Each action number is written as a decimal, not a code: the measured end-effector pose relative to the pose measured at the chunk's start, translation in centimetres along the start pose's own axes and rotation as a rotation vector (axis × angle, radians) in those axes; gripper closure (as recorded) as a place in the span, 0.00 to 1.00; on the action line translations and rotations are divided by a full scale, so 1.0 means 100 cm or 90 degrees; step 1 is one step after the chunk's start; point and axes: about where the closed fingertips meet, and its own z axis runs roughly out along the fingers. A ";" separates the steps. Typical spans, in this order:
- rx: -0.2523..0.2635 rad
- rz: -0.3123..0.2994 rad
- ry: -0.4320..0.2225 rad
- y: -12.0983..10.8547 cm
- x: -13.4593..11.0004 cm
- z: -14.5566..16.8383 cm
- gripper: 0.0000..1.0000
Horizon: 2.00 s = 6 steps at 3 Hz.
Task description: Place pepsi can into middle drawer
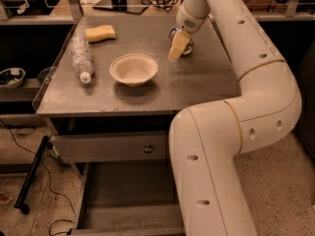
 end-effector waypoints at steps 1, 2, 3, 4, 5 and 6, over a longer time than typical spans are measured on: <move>-0.014 0.048 0.022 0.002 0.030 0.009 0.00; -0.002 0.089 0.048 -0.004 0.056 0.010 0.00; -0.002 0.088 0.048 -0.004 0.056 0.010 0.00; 0.005 0.077 0.053 -0.006 0.052 0.011 0.00; 0.032 0.025 0.051 -0.012 0.028 -0.008 0.00; 0.043 0.015 0.052 -0.017 0.026 -0.006 0.00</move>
Offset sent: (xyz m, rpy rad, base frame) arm 0.0349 -0.0937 -0.0025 -0.0389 0.0854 -0.2222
